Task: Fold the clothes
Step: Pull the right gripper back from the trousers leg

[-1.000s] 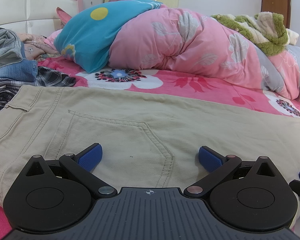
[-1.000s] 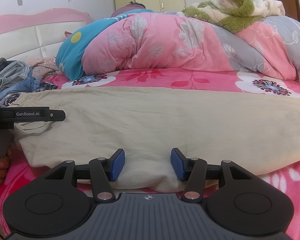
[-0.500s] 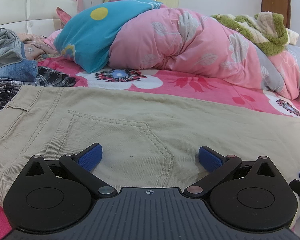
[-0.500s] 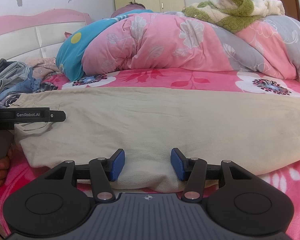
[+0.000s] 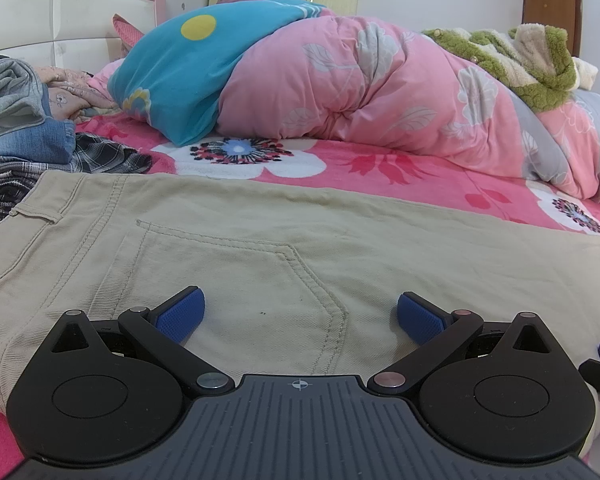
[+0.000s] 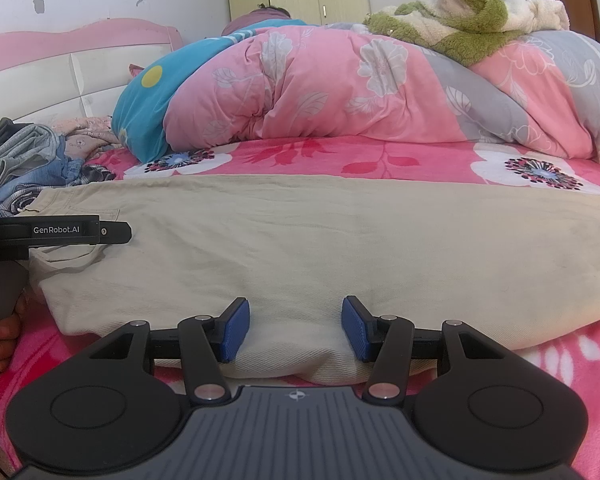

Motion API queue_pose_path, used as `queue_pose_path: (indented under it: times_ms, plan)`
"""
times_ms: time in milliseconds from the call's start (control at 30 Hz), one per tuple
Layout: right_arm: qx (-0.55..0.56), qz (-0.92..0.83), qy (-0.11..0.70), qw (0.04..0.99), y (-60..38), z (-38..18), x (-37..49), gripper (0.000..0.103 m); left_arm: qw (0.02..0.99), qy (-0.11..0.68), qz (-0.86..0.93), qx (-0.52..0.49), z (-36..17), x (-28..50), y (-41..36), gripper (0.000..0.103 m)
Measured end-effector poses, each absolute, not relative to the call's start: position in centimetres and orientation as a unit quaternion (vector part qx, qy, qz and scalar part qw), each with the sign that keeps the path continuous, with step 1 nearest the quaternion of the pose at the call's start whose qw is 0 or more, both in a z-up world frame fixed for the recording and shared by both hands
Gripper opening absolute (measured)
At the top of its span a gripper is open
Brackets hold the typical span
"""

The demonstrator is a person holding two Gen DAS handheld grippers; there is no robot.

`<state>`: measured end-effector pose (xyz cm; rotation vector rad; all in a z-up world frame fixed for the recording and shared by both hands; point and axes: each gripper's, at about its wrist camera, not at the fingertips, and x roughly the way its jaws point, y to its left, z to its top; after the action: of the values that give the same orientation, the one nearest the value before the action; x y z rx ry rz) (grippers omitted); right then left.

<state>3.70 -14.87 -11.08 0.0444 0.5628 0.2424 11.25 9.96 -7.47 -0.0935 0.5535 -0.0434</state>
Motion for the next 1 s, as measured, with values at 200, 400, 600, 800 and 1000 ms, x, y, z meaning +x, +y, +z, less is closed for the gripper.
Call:
queue_pose_path:
  times_ms: [200,400,600,800,1000]
  plan:
    - [0.023,0.12,0.282,0.952,-14.9,-10.9,3.8,0.054,0.961,0.273,-0.022,-0.047,-7.5,11.3,10.0,0.103]
    - [0.027,0.118,0.296,0.948,-15.3,-9.8,4.0,0.06,0.96,0.273,-0.022,-0.047,-7.5,11.3,10.1,0.103]
    - [0.024,0.097,0.27,0.958,-16.4,-7.9,4.8,0.066,0.96,0.274,-0.022,-0.047,-7.5,11.3,10.0,0.103]
    - [0.014,0.072,0.257,0.964,-17.8,-7.3,6.9,0.066,0.96,0.274,-0.021,-0.047,-7.5,11.3,10.0,0.103]
    - [0.016,0.057,0.295,0.954,-18.8,-9.3,8.2,0.066,0.96,0.275,-0.021,-0.045,-7.5,11.3,10.0,0.103]
